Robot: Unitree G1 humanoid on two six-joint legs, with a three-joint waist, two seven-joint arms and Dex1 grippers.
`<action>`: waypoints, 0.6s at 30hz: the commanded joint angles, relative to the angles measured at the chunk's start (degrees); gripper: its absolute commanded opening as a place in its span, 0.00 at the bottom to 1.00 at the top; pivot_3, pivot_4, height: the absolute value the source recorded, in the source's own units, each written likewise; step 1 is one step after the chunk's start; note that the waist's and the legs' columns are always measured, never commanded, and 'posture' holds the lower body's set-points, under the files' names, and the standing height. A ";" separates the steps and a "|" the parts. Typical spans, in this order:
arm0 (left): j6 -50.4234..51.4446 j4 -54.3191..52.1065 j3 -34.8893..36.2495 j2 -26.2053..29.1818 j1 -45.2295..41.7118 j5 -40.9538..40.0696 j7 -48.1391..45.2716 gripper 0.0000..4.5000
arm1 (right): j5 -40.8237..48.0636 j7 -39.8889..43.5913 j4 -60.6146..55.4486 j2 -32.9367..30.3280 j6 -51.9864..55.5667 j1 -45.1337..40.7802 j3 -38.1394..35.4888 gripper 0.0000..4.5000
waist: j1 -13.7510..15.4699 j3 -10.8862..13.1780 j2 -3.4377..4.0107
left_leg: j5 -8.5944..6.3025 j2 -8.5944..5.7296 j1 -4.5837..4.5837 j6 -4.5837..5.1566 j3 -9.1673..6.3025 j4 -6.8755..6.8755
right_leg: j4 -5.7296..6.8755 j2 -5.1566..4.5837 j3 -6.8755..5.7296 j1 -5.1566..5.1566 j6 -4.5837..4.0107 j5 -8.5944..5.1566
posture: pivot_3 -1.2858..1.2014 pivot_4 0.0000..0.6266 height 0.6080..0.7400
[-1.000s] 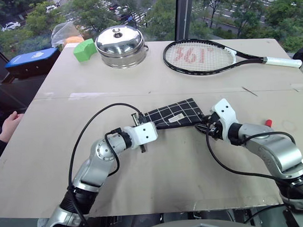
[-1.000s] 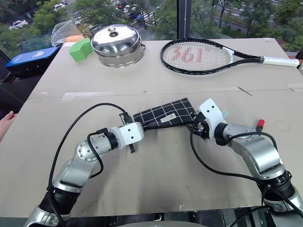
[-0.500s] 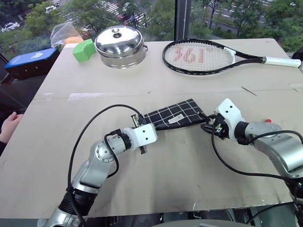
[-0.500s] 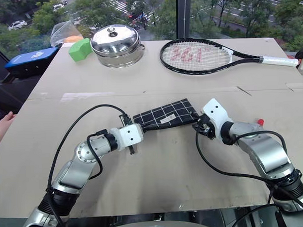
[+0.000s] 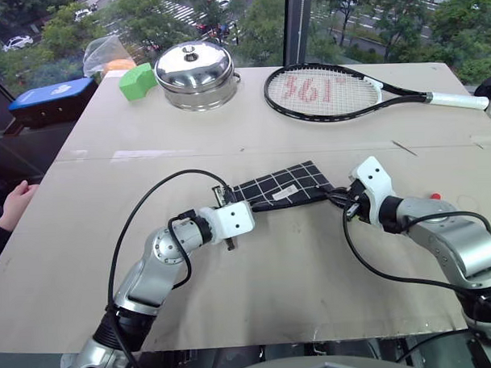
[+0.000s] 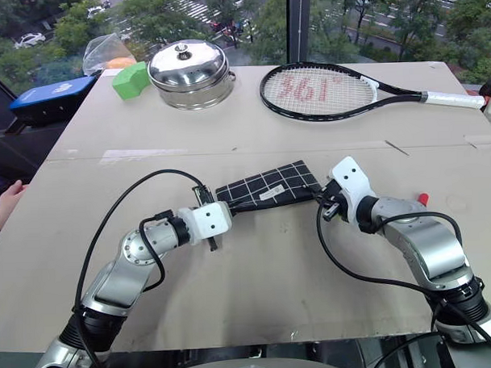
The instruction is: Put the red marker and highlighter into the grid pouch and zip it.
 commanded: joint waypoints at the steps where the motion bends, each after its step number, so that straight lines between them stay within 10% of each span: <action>1: -0.63 -2.61 0.27 0.23 -0.26 -0.39 0.17 0.00 | 1.15 -0.09 -0.50 0.47 0.57 0.04 -2.02 0.01 | 0.00 0.00 0.00 | 0.00 0.00 0.00 0.00 0.00 0.00 | 0.01 0.00 0.00 0.00 0.00 0.00 | 0.52 0.24 1.00; 18: 3.20 -3.41 0.81 -4.21 -1.70 -4.14 0.31 0.00 | 7.44 -7.12 -5.54 10.07 5.49 -2.45 -6.43 0.01 | 0.02 -0.01 0.00 | 0.01 -0.01 0.04 -0.01 0.01 0.02 | 0.12 0.01 0.02 0.01 0.00 0.00 | 0.52 0.24 1.00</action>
